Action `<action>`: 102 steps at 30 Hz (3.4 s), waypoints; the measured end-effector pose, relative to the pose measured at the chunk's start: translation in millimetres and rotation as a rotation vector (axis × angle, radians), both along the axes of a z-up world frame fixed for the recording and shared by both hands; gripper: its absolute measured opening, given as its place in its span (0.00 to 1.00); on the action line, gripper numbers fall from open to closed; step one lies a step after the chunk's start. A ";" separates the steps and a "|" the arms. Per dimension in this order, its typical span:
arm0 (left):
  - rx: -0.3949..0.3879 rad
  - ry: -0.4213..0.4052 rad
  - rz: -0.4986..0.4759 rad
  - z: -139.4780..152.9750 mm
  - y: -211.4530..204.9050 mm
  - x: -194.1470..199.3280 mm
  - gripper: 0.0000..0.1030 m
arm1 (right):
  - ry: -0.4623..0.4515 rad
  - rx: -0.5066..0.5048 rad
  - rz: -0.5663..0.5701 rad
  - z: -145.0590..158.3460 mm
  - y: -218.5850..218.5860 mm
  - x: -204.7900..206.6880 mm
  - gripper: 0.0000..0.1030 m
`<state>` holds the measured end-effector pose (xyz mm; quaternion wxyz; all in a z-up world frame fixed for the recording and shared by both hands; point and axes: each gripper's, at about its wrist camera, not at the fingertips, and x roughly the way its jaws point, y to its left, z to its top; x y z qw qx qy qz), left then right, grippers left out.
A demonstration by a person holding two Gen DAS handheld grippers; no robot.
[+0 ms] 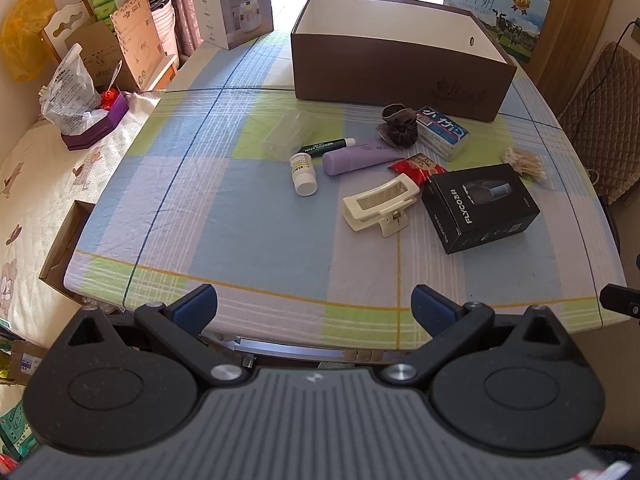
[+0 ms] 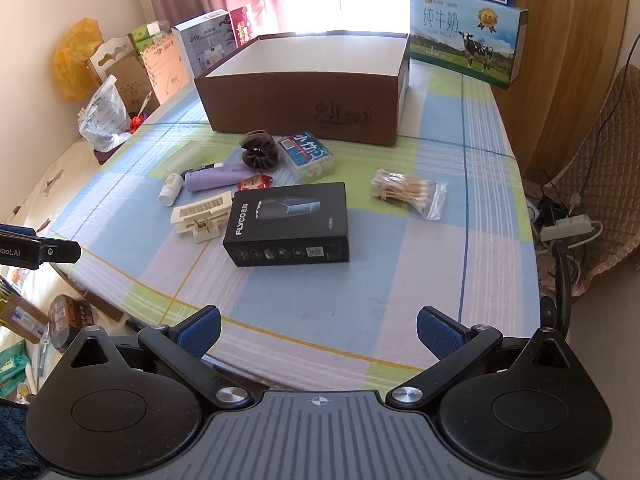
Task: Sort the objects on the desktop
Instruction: 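Move both tools toward the cream claw clip and black FLYCO box, then grasp the cream claw clip with the left tool while the right tool approaches the FLYCO box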
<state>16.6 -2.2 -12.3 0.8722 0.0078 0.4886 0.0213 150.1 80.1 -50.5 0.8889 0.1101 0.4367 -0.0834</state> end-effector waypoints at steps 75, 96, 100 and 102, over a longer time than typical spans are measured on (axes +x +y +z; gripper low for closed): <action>-0.024 0.116 -0.621 -105.6 -34.4 150.2 0.35 | 0.084 0.111 -0.379 -58.7 -78.2 46.6 0.98; -0.062 0.088 -0.381 -90.1 4.2 123.2 0.35 | -0.015 -0.026 0.158 -41.4 -66.8 82.1 0.98; -0.064 0.065 -0.273 -77.6 28.1 113.7 0.35 | -0.022 -0.107 0.449 -41.9 -53.1 98.5 0.98; -0.063 0.054 -0.211 -72.9 41.4 109.2 0.35 | -0.010 -0.116 0.561 -47.8 -49.4 107.4 0.98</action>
